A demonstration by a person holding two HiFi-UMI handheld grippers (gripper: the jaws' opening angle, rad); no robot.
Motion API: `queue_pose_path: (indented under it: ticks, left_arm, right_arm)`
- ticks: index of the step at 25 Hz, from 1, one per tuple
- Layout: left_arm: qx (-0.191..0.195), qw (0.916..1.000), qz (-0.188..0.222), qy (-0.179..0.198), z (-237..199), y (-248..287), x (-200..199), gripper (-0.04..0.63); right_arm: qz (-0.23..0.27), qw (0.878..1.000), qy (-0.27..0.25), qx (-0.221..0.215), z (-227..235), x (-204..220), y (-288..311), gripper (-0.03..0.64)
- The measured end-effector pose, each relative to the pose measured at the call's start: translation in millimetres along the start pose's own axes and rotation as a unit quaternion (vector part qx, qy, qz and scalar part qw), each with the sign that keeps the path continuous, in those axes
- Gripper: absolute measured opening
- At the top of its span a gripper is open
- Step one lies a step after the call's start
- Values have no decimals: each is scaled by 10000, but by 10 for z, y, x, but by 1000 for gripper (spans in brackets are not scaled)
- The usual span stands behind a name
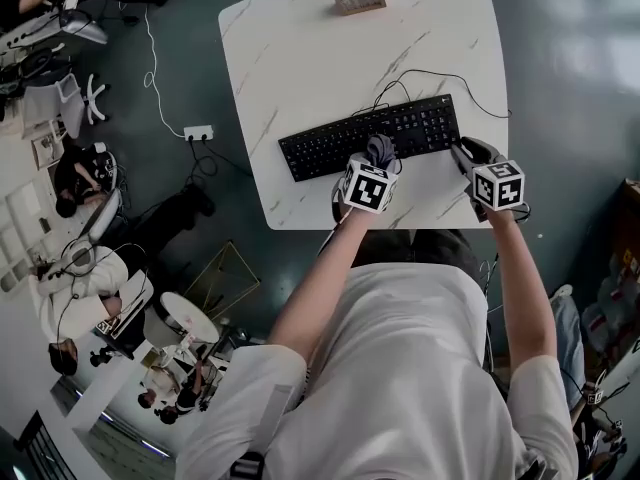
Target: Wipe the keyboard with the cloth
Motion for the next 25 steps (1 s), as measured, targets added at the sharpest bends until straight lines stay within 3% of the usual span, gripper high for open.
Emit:
queue_pose_path:
  ticks: [25]
  left_arm:
    - [291, 9937, -84, 1083, 474, 212, -615, 120]
  right_arm:
    - [73, 9996, -237, -151, -43, 81, -48, 135]
Point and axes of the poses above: the fingertips, and each gripper's own axes: y forward along the fingers, z to its right, x out of its underside, the point moved 9 cm from there along -y, backward along the fingers, and after that the axes turned 13 degrees about y, right-handed, at the moved point
